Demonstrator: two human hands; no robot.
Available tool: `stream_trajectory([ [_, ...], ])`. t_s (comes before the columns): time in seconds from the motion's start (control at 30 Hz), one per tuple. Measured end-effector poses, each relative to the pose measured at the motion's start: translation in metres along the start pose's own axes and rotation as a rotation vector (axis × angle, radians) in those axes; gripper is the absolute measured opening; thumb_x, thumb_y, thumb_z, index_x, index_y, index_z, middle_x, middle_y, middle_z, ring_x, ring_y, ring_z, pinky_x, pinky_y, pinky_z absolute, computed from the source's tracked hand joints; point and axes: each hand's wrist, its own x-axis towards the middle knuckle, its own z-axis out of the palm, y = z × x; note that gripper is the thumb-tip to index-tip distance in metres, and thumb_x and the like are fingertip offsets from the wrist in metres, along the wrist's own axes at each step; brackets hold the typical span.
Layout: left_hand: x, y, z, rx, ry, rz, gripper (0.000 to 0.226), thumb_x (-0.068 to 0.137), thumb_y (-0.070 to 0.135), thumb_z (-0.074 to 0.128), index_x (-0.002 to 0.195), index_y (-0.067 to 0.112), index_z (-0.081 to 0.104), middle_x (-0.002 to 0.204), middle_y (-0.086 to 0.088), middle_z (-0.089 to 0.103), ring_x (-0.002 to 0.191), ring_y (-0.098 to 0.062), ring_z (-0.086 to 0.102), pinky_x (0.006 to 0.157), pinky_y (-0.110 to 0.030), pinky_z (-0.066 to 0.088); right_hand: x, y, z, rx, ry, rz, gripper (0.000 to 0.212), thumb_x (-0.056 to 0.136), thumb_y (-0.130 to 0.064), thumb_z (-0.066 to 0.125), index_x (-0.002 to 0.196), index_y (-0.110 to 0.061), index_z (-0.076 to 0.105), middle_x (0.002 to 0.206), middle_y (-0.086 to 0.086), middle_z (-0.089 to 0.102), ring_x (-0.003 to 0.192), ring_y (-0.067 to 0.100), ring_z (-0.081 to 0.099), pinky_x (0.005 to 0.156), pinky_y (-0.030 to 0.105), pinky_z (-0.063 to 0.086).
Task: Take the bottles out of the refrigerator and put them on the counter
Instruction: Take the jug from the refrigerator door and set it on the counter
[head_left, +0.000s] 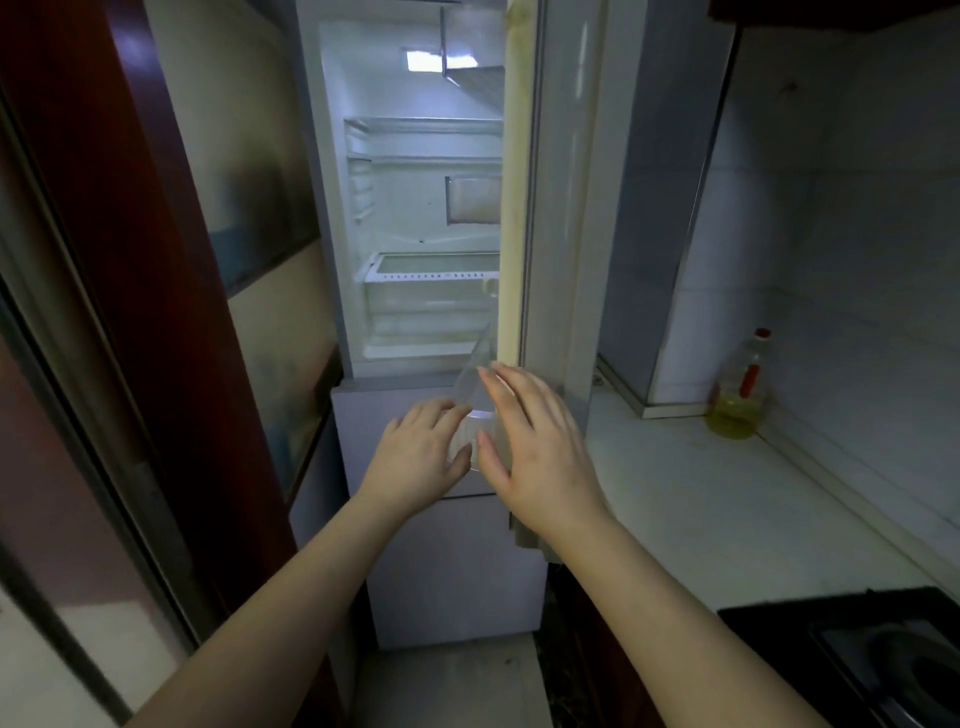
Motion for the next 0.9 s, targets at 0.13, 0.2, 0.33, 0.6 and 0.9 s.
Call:
stream_trajectory([
  [0.13, 0.009, -0.003, 0.004, 0.013, -0.02, 0.027, 0.054, 0.096, 0.043, 0.05, 0.145, 0.022, 0.042, 0.145, -0.001, 0.045, 0.135, -0.018, 0.04, 0.103, -0.037, 0.036, 0.004, 0.005, 0.007, -0.029, -0.028, 0.044, 0.059, 0.092, -0.023, 0.06, 0.147, -0.009, 0.042, 0.15, 0.011, 0.044, 0.142, 0.025, 0.036, 0.117, 0.037, 0.03],
  [0.2, 0.016, -0.008, 0.007, 0.017, -0.023, 0.04, 0.056, 0.095, 0.042, 0.051, 0.146, 0.021, 0.04, 0.145, -0.002, 0.045, 0.135, -0.019, 0.041, 0.103, -0.038, 0.036, 0.007, 0.008, 0.016, -0.049, -0.052, 0.068, 0.059, 0.093, -0.023, 0.061, 0.147, -0.009, 0.042, 0.151, 0.011, 0.042, 0.143, 0.026, 0.035, 0.117, 0.038, 0.03],
  [0.33, 0.033, -0.019, 0.015, 0.026, -0.036, 0.084, 0.065, 0.096, 0.042, 0.05, 0.153, 0.019, 0.028, 0.15, -0.002, 0.041, 0.138, -0.021, 0.038, 0.106, -0.039, 0.036, 0.02, 0.02, 0.036, -0.099, -0.088, 0.136, 0.061, 0.093, -0.027, 0.06, 0.148, -0.011, 0.041, 0.154, 0.011, 0.038, 0.143, 0.027, 0.034, 0.117, 0.043, 0.03],
  [0.6, 0.075, -0.054, 0.024, 0.106, -0.045, 0.192, 0.071, 0.093, 0.042, 0.05, 0.154, 0.016, 0.024, 0.156, -0.007, 0.033, 0.143, -0.025, 0.033, 0.111, -0.045, 0.03, 0.068, 0.05, 0.077, -0.245, -0.024, 0.281, 0.062, 0.088, -0.032, 0.063, 0.144, -0.011, 0.047, 0.148, 0.012, 0.046, 0.136, 0.031, 0.044, 0.11, 0.043, 0.038],
  [0.9, 0.118, -0.082, 0.043, 0.1, -0.06, 0.265, 0.071, 0.094, 0.047, 0.045, 0.154, 0.019, 0.021, 0.159, -0.004, 0.028, 0.146, -0.023, 0.026, 0.116, -0.046, 0.026, 0.108, 0.082, 0.115, -0.309, -0.072, 0.41, 0.061, 0.091, -0.033, 0.057, 0.147, -0.014, 0.041, 0.148, 0.011, 0.044, 0.135, 0.029, 0.04, 0.112, 0.039, 0.031],
])
